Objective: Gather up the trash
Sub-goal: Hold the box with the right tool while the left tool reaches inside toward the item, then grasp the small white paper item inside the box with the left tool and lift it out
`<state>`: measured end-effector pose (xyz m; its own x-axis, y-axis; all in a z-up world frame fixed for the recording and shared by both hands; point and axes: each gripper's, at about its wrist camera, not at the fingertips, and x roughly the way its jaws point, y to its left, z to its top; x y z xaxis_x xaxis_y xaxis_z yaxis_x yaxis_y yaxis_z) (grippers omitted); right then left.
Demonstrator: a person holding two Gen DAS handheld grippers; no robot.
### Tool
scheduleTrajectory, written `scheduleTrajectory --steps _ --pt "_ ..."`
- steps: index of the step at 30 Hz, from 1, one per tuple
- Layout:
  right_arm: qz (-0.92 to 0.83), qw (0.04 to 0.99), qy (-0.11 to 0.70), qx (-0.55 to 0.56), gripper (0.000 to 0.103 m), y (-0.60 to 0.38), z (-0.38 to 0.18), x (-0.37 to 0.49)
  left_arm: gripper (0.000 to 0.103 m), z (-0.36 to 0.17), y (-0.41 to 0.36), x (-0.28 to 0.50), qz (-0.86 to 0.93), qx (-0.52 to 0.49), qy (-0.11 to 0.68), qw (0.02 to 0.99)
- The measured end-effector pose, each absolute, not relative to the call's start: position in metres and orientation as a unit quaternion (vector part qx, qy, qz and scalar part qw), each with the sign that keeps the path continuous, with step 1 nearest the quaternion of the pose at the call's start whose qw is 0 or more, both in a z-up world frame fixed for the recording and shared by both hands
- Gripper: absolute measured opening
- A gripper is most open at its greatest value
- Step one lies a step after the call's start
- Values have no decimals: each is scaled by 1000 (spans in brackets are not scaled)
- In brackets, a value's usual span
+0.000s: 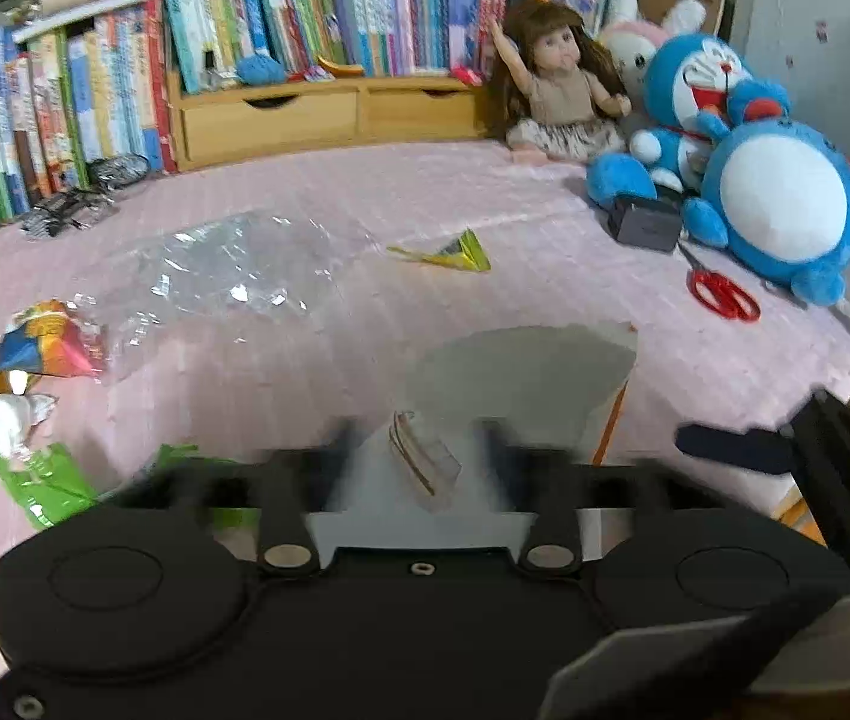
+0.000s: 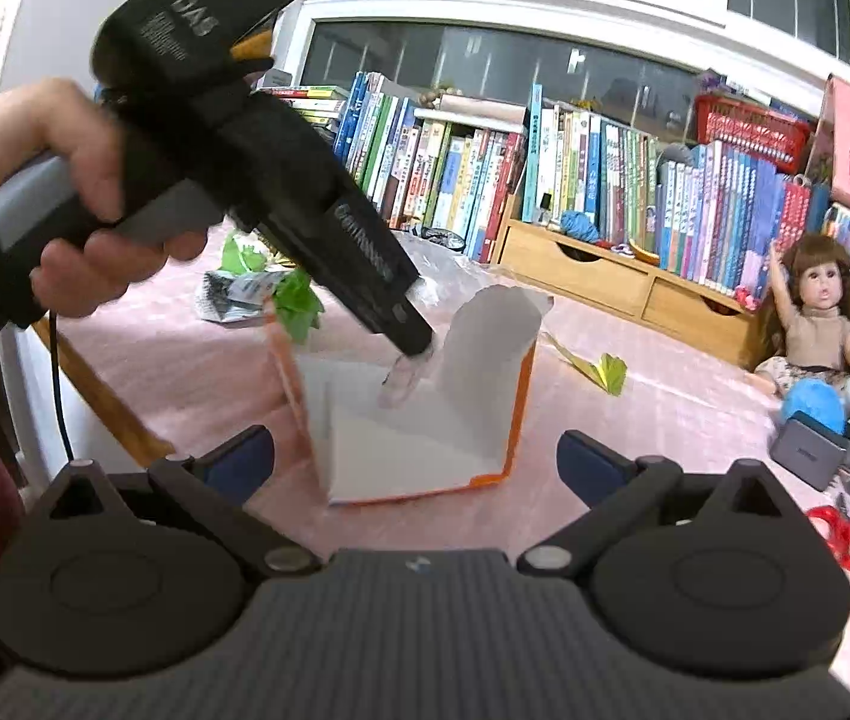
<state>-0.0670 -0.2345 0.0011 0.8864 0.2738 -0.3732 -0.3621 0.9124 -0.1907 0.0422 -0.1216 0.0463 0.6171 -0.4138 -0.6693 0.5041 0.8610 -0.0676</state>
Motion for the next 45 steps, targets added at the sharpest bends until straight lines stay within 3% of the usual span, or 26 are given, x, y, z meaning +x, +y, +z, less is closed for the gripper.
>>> scheduleTrajectory --steps 3,5,6,7,9,12,17,20,21,32,45 --pt "177 958 187 -128 103 -234 -1 -52 74 40 -127 49 -255 74 374 889" --pt "179 957 190 -129 103 -234 -3 -44 69 36 -129 53 -258 70 381 885" --pt "183 955 194 -126 103 -234 -4 -38 58 34 -131 56 -254 68 385 885" --pt "187 954 198 -123 103 -234 -5 -34 40 32 -131 59 -248 64 391 884" --pt "193 952 208 -114 103 -234 -6 -27 18 27 -129 66 -243 44 408 879" --pt "198 951 217 -99 103 -233 -9 -22 11 25 -126 68 -244 27 406 880" --pt "214 948 228 -62 103 -232 -11 -23 11 35 -121 56 -237 31 378 894" --pt "203 950 228 -62 88 -227 -13 -29 11 48 -113 44 -233 30 349 907" --pt "198 952 223 -65 88 -226 -12 -32 11 52 -110 40 -231 29 341 911" --pt "157 968 184 -67 86 -218 2 -74 11 82 -54 -14 -208 -17 288 935" --pt "143 976 155 -48 86 -216 24 -132 11 74 -10 -92 -191 -57 282 938"
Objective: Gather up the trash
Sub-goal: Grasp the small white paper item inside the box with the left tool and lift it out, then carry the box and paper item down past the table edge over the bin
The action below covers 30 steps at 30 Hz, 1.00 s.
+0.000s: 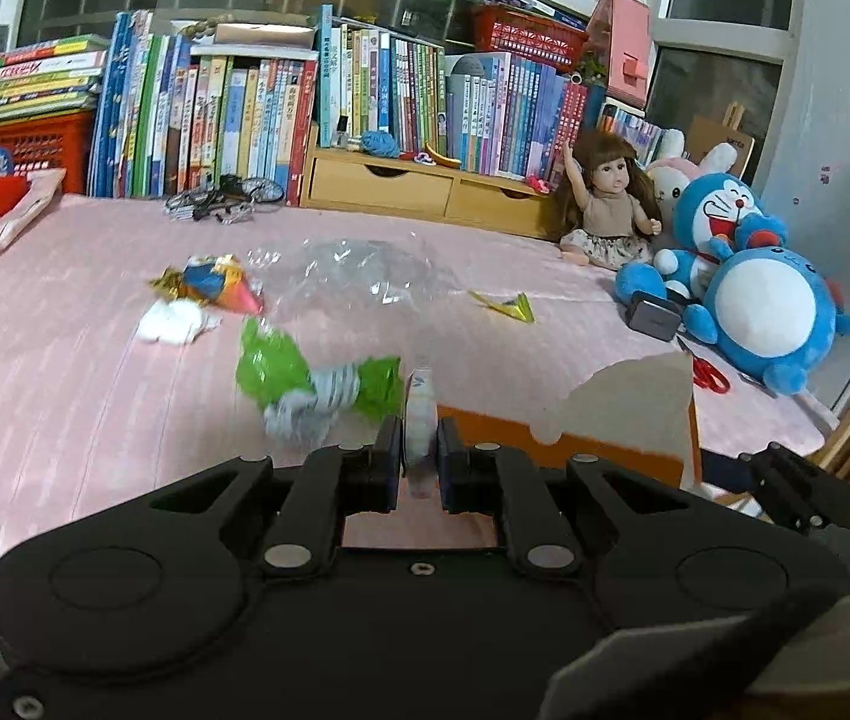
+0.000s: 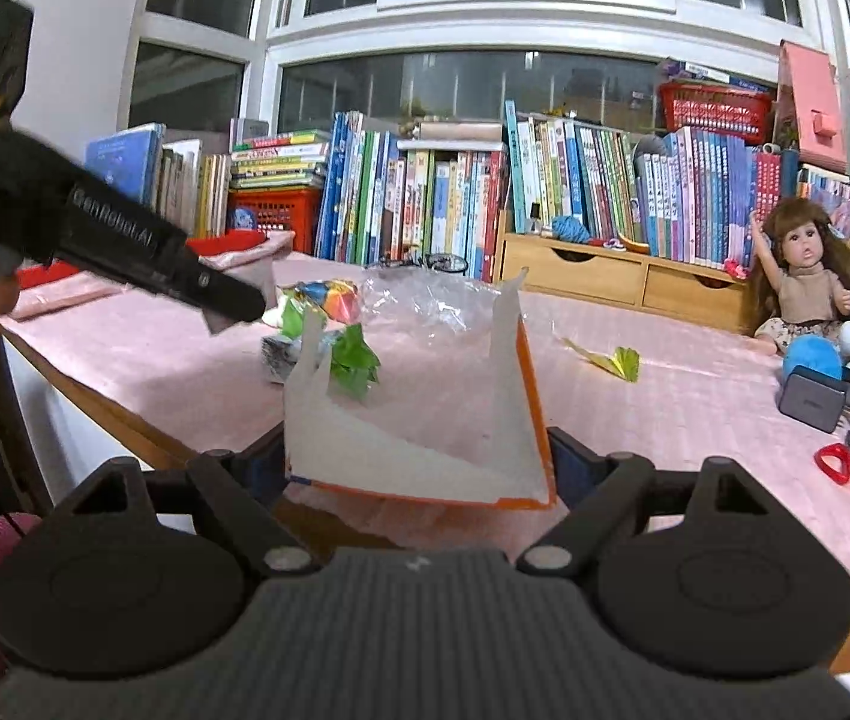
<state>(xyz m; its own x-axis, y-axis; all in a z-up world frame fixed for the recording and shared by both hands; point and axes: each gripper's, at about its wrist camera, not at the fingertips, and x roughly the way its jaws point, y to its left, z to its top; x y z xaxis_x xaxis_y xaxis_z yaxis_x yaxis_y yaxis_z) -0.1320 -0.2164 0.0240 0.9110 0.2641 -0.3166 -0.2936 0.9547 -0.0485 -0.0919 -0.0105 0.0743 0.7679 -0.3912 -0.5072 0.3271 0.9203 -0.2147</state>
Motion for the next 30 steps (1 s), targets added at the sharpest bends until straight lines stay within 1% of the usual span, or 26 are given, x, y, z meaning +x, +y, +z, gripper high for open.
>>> scheduleTrajectory --steps 10,14,16,17,18,24,30 --pt "161 973 162 -46 85 -210 30 -188 11 57 12 -142 -181 -57 320 928" --pt "183 966 177 -52 85 -204 29 -213 11 41 17 -159 -184 -46 356 915" --pt "193 960 192 -63 83 -200 25 -223 11 30 20 -165 -185 -42 376 907" --pt "198 957 200 -69 76 -197 23 -226 11 23 21 -168 -187 -43 391 900" --pt "202 953 212 -77 77 -194 19 -227 11 18 22 -169 -187 -45 401 896" --pt "227 932 270 -85 77 -179 -15 -223 11 -19 20 -169 -187 -43 463 865" --pt "238 924 288 -84 77 -167 -34 -212 12 -36 12 -164 -186 -23 490 851"
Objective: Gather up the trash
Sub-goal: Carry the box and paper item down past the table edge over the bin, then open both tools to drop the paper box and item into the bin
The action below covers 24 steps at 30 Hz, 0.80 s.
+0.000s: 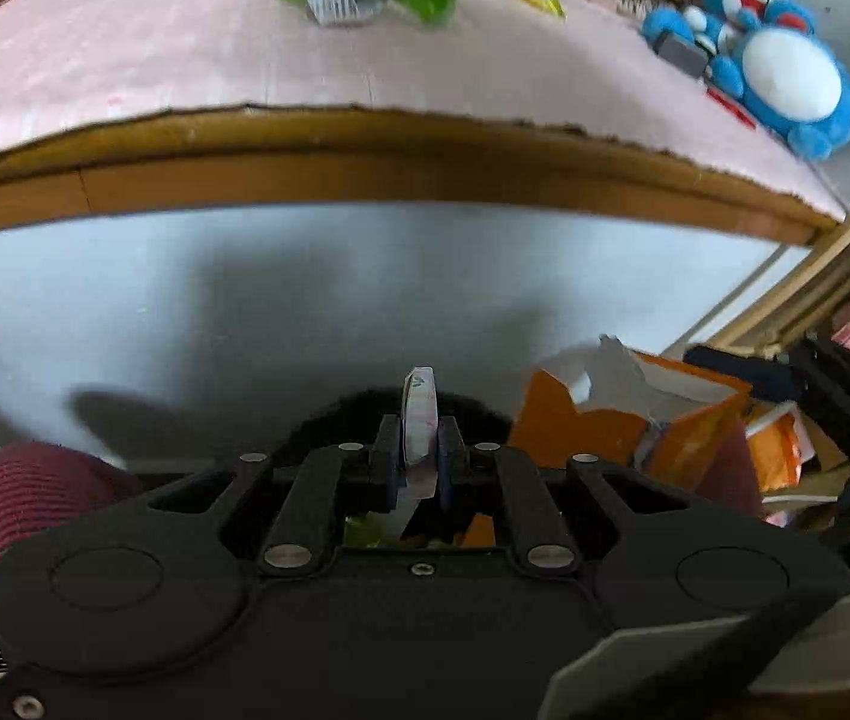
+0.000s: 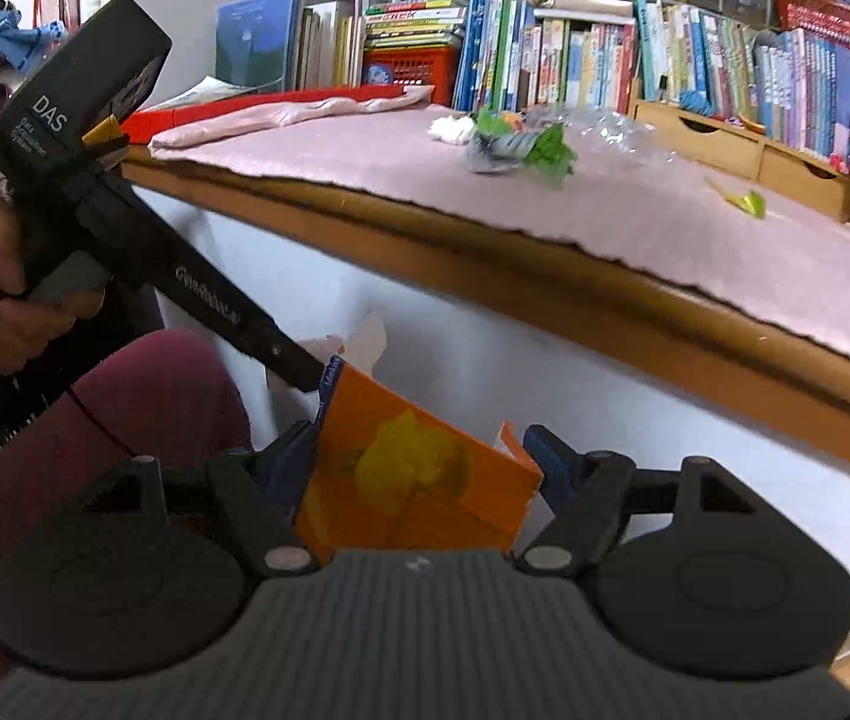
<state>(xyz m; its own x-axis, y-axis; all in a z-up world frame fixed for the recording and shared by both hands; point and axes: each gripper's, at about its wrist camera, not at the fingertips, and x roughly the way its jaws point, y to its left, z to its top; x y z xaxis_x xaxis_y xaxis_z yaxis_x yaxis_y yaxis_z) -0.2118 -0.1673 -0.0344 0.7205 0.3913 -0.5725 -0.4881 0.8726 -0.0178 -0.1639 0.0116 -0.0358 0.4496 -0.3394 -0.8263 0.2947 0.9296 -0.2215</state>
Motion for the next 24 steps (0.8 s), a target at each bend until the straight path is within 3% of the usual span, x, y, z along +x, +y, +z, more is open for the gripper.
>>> scheduleTrajectory --steps 17,24 --pt "235 921 301 -75 82 -161 -49 -192 14 -60 6 -152 -180 -11 527 830" --pt "237 919 308 -70 88 -161 -51 -189 33 -60 5 -151 -169 -12 526 833"
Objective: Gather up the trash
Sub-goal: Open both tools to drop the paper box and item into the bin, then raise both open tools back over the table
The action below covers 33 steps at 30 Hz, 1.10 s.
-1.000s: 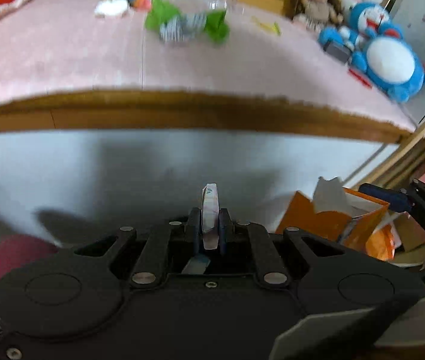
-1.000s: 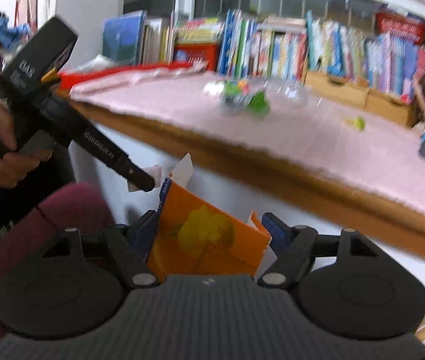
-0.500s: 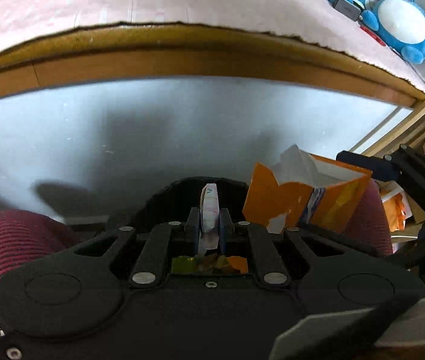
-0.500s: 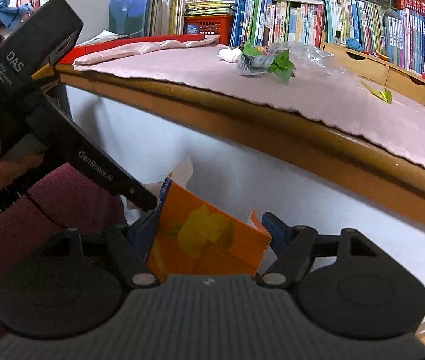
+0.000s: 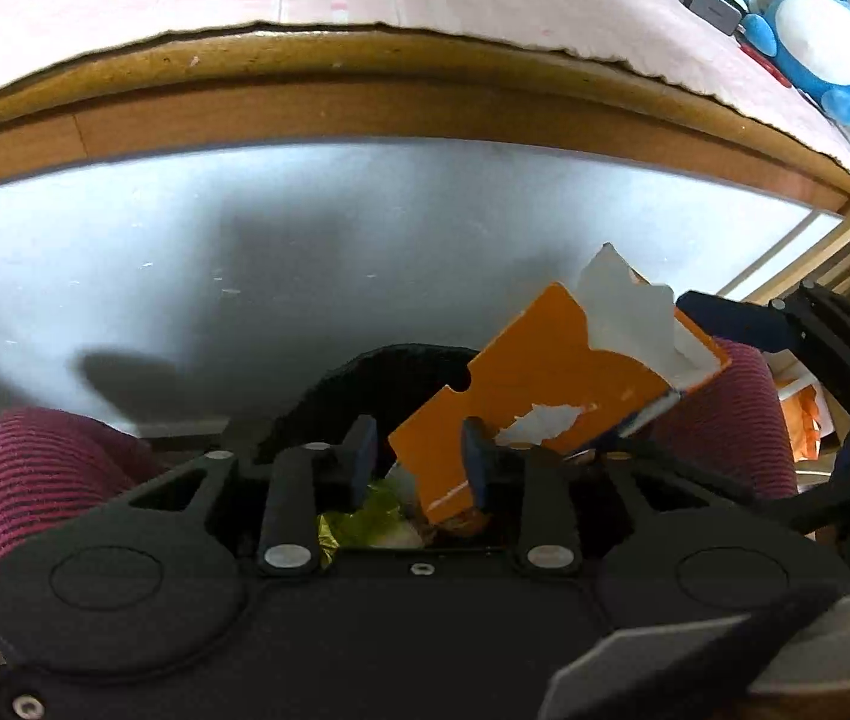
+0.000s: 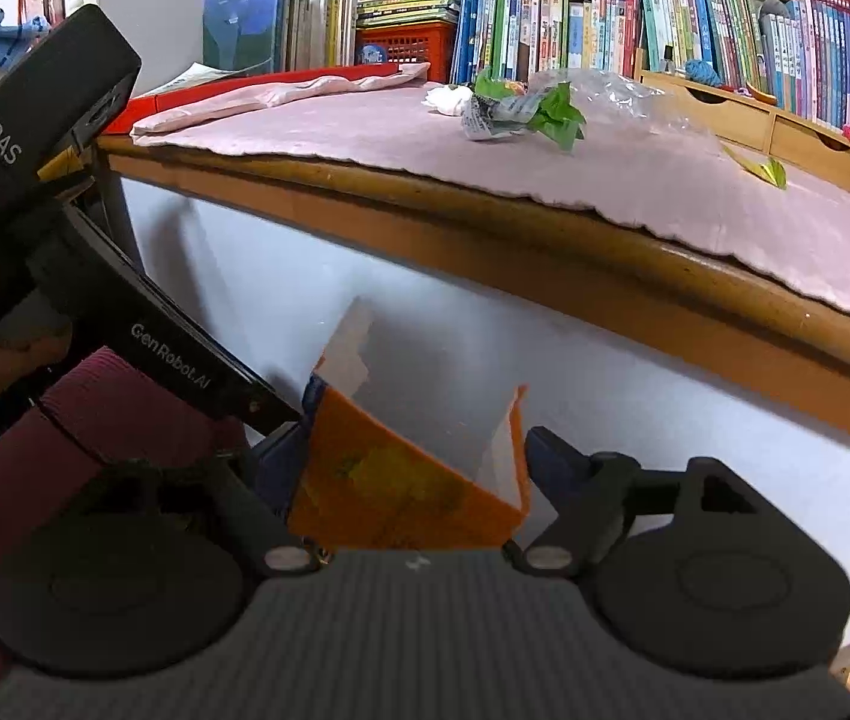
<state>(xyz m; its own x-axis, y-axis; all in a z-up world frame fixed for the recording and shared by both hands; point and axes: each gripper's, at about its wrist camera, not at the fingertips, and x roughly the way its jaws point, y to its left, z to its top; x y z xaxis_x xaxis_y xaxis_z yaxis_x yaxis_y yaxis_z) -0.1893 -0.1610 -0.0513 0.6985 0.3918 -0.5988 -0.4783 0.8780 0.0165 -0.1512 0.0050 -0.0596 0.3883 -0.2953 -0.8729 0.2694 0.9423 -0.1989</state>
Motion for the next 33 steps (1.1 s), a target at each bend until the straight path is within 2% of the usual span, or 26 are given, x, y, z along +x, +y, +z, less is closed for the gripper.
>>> scheduleTrajectory --steps 6,9,13,20,23,27,33 --pt "237 916 316 -71 89 -160 -55 -189 46 -57 8 -150 -164 -16 521 837" --pt "237 915 318 -69 91 -160 -56 -189 48 -57 9 -148 -161 -17 520 838" --pt "237 917 315 -64 100 -162 -55 -190 51 -57 10 -150 -159 -16 520 839" --pt "234 918 313 -64 102 -162 -55 -190 57 -55 13 -152 -153 -18 511 845" --pt "230 921 307 -62 102 -164 -52 -189 63 -51 16 -152 -151 -25 501 852" --pt "227 929 287 -53 102 -170 -44 -188 79 -38 19 -152 -144 -37 467 872" --pt "204 944 257 -35 101 -180 -25 -175 84 -17 25 -145 -134 -48 418 897"
